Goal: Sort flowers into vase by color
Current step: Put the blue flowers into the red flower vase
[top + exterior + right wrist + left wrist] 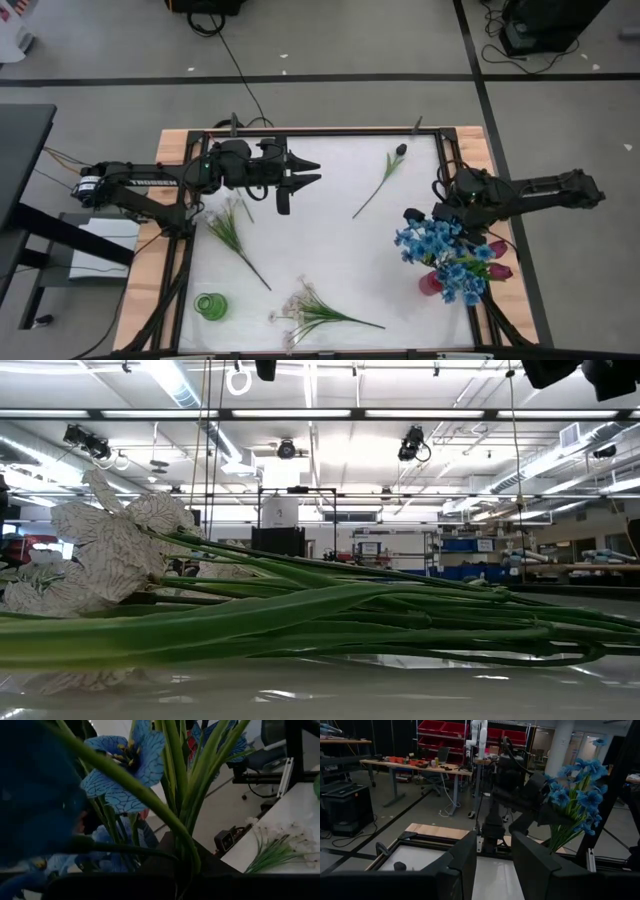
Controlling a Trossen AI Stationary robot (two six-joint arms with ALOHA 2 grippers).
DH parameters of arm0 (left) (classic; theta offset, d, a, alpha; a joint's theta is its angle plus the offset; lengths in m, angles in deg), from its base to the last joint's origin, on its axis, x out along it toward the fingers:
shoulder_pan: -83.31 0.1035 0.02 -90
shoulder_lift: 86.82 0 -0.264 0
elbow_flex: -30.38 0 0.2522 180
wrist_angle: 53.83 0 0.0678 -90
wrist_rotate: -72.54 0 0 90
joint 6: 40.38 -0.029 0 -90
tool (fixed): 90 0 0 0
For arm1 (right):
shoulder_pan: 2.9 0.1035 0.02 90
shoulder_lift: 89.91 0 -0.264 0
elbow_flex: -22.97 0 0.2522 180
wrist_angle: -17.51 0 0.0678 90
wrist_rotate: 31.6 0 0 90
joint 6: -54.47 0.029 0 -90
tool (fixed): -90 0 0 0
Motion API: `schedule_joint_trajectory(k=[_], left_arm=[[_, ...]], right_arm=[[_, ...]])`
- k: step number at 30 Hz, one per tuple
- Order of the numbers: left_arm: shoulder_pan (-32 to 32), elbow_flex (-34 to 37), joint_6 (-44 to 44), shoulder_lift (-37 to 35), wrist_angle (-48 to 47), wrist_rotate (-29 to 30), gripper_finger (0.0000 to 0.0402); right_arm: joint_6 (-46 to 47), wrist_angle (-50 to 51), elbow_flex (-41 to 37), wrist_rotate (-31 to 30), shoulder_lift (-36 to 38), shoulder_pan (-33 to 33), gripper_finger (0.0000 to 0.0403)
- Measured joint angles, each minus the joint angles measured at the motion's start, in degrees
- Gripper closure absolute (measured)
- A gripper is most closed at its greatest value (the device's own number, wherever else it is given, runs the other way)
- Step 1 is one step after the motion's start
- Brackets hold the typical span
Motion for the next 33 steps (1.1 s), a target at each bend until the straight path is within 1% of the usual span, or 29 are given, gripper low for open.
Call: schedule_joint_trajectory(k=[2,10,15,20,33], left_arm=[[0.0,0.0,0.0,0.0,0.0,0.0,0.0276],[0.0,0.0,0.0,0.0,0.0,0.0,0.0276],[0.0,0.0,0.0,0.0,0.0,0.0,0.0276],[0.0,0.0,0.0,0.0,0.0,0.0,0.0276],[0.0,0.0,0.0,0.0,0.0,0.0,0.0276]], right_arm=[[-1.9,0.4,0.0,0.7,-0.3,0.1,0.0391],[-9.7,0.9,0.0,7.2,-1.9,0.1,0.0391],[-15.7,1.0,0.0,10.2,-2.3,0.1,0.0391],[-20.3,1.5,0.0,12.3,-3.3,0.1,0.0391],[-29.6,4.8,0.0,14.9,-6.5,0.6,0.0391]])
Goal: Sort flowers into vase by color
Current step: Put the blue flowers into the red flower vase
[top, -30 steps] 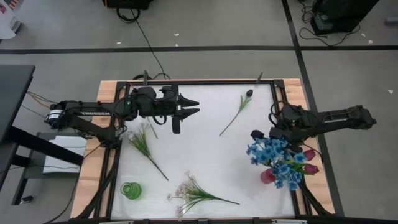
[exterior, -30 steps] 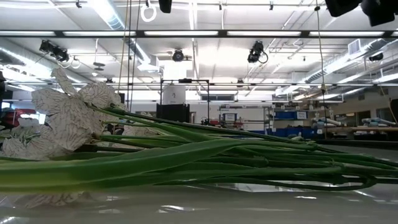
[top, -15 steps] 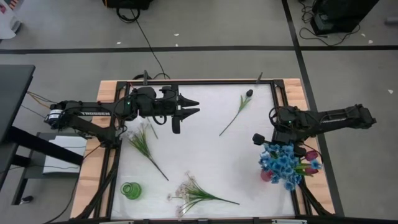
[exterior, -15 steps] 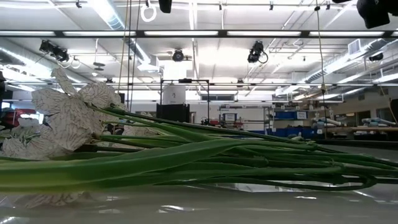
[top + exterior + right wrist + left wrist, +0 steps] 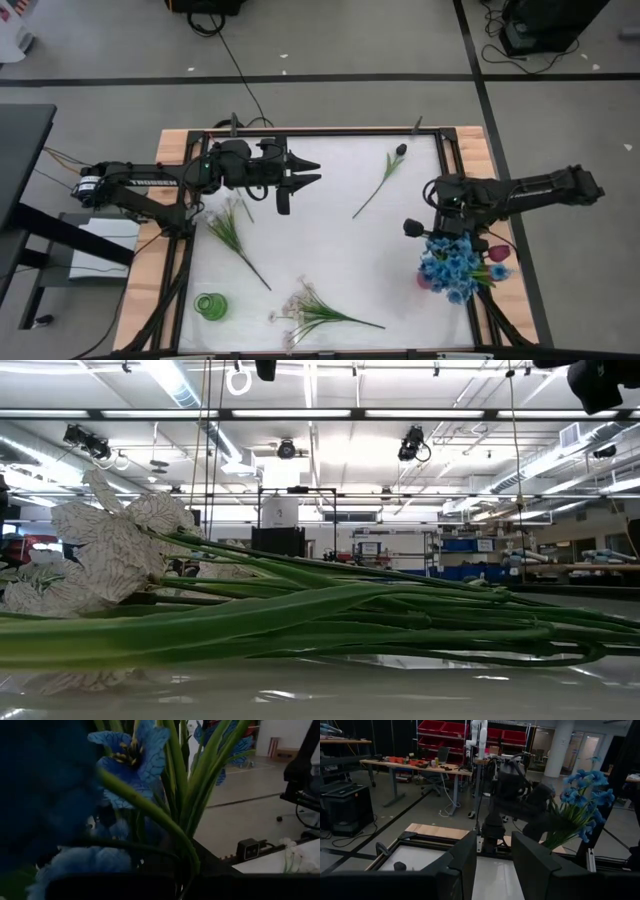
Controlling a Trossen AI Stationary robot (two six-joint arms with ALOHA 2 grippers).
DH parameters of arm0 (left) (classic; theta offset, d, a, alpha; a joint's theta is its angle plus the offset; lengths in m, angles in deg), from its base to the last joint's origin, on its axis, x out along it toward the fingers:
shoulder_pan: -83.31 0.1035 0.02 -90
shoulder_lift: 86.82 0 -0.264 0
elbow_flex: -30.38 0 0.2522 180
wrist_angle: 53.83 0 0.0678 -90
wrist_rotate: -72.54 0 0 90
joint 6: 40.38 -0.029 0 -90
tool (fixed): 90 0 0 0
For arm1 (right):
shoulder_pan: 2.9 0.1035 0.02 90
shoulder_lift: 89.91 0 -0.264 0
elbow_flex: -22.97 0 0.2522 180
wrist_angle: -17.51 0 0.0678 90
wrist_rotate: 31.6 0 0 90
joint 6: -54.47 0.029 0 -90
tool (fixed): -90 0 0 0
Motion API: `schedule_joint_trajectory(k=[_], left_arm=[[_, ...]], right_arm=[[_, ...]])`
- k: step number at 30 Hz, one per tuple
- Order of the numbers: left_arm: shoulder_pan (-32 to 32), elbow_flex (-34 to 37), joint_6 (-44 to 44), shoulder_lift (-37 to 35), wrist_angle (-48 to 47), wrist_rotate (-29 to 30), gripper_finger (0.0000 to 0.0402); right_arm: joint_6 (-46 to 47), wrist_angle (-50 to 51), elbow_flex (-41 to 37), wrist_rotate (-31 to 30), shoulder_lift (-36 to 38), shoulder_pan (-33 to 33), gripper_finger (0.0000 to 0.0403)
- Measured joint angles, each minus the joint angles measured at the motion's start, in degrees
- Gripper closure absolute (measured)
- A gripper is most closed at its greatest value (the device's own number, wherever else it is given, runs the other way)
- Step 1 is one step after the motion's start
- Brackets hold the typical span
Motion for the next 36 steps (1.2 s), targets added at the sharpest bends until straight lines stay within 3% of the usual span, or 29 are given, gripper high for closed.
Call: schedule_joint_trajectory(k=[19,36], left_arm=[[0.0,0.0,0.0,0.0,0.0,0.0,0.0276],[0.0,0.0,0.0,0.0,0.0,0.0,0.0276]], right_arm=[[-6.3,9.2,0.1,-6.2,-1.5,4.2,0.0374],[-2.5,3.9,0.0,-4.8,1.4,3.7,0.0345]])
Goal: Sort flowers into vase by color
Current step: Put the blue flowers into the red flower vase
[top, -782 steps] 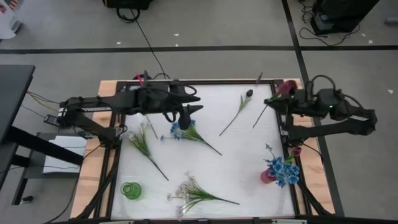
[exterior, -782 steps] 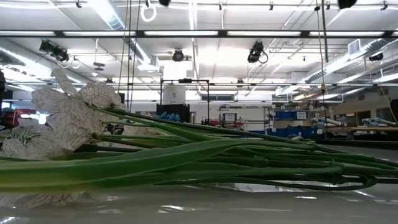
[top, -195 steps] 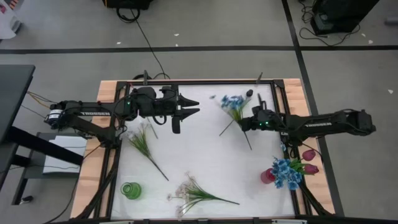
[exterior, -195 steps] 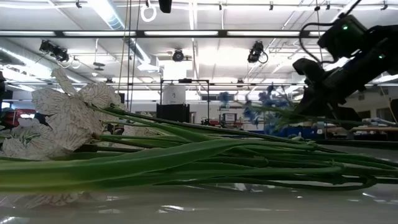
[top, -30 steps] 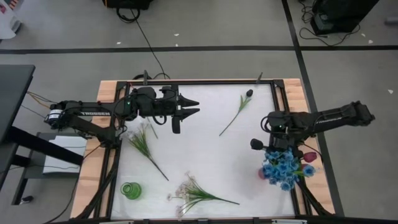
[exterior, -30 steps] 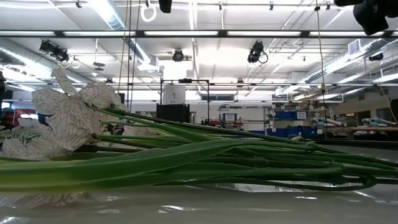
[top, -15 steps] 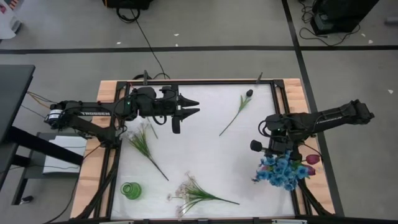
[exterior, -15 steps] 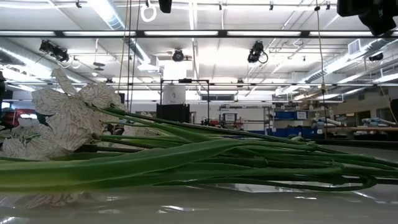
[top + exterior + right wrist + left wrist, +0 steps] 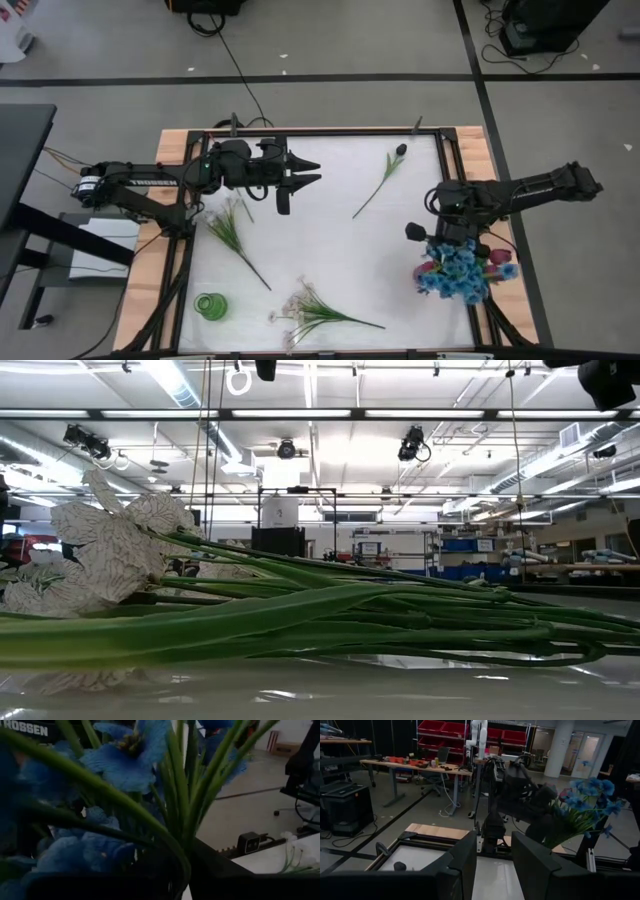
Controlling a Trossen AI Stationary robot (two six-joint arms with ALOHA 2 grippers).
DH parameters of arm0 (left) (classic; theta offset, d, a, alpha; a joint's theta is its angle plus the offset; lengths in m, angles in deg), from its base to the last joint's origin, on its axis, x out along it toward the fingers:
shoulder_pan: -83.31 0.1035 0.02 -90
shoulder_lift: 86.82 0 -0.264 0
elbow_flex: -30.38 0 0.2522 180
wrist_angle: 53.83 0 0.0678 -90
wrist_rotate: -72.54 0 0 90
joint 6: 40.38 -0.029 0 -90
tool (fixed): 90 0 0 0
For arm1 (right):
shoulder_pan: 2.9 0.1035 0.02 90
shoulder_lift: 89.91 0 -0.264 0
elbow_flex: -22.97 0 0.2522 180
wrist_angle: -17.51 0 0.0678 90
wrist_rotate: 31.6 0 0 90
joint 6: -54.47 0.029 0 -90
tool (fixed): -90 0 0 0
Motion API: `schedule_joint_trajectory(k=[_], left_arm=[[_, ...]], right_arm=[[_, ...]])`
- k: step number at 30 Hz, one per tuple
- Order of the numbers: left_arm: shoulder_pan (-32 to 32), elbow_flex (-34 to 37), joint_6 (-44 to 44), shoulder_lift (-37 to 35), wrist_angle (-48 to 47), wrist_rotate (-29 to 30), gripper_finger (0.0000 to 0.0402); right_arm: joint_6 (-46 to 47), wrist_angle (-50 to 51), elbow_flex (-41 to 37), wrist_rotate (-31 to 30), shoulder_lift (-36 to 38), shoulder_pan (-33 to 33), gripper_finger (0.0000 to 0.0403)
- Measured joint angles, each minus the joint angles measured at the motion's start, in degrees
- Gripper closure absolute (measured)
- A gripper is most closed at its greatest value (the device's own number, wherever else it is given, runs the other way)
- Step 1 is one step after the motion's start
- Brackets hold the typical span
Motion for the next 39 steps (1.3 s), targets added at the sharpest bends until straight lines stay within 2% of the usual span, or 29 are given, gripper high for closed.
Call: schedule_joint_trajectory(k=[4,10,16,20,36,39], left_arm=[[0.0,0.0,0.0,0.0,0.0,0.0,0.0276],[0.0,0.0,0.0,0.0,0.0,0.0,0.0276],[0.0,0.0,0.0,0.0,0.0,0.0,0.0276],[0.0,0.0,0.0,0.0,0.0,0.0,0.0276],[0.0,0.0,0.0,0.0,0.0,0.0,0.0276],[0.0,0.0,0.0,0.0,0.0,0.0,0.0276]], right_arm=[[0.2,0.0,0.0,0.1,0.0,-0.5,0.031],[4.5,-0.5,0.0,0.6,0.0,-0.8,0.023],[13.7,-6.9,0.0,2.4,0.0,-0.8,0.0153],[17.1,-11.6,0.0,1.9,0.3,-1.7,0.012],[28.9,-28.9,0.0,3.5,2.1,-5.8,0.0117],[30.0,-29.6,1.3,3.2,2.4,-6.8,0.0117]])
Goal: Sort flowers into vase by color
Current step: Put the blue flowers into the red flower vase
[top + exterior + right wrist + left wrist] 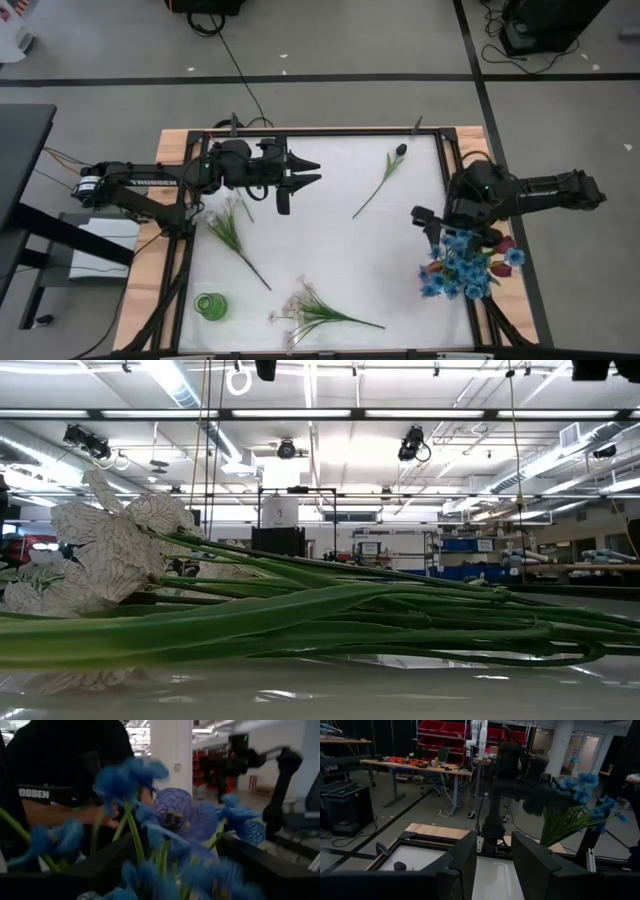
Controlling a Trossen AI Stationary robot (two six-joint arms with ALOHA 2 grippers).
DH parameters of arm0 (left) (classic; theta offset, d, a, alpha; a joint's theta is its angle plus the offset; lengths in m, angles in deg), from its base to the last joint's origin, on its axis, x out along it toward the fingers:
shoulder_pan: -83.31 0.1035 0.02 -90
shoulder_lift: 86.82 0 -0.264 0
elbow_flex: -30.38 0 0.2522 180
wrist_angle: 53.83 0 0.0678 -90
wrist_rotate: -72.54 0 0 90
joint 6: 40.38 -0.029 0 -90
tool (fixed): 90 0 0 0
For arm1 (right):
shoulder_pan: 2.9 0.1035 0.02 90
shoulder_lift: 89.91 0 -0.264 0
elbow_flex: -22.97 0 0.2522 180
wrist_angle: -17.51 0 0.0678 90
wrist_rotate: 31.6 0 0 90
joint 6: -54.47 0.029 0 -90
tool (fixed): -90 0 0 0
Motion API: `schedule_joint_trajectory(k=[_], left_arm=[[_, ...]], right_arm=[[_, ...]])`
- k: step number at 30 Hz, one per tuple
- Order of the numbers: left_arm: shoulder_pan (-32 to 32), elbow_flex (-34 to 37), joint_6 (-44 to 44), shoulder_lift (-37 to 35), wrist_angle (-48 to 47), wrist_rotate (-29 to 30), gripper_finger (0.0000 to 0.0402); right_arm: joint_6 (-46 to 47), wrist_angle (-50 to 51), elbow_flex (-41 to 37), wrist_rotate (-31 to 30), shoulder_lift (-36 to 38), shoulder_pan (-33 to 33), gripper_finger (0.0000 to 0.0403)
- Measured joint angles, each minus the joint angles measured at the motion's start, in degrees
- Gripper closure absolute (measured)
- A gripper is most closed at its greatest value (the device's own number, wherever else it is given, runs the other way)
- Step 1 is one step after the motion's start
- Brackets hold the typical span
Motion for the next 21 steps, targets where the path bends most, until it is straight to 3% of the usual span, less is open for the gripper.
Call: schedule_joint_trajectory(k=[5,13,21], left_arm=[[0.0,0.0,0.0,0.0,0.0,0.0,0.0276],[0.0,0.0,0.0,0.0,0.0,0.0,0.0276],[0.0,0.0,0.0,0.0,0.0,0.0,0.0276]], right_arm=[[0.2,-0.2,4.6,-1.9,0.2,-1.7,0.0117],[0.6,-0.2,9.7,-12.7,-0.9,-6.0,0.0119],[4.5,1.9,10.2,-7.4,-1.5,-7.7,0.0119]])
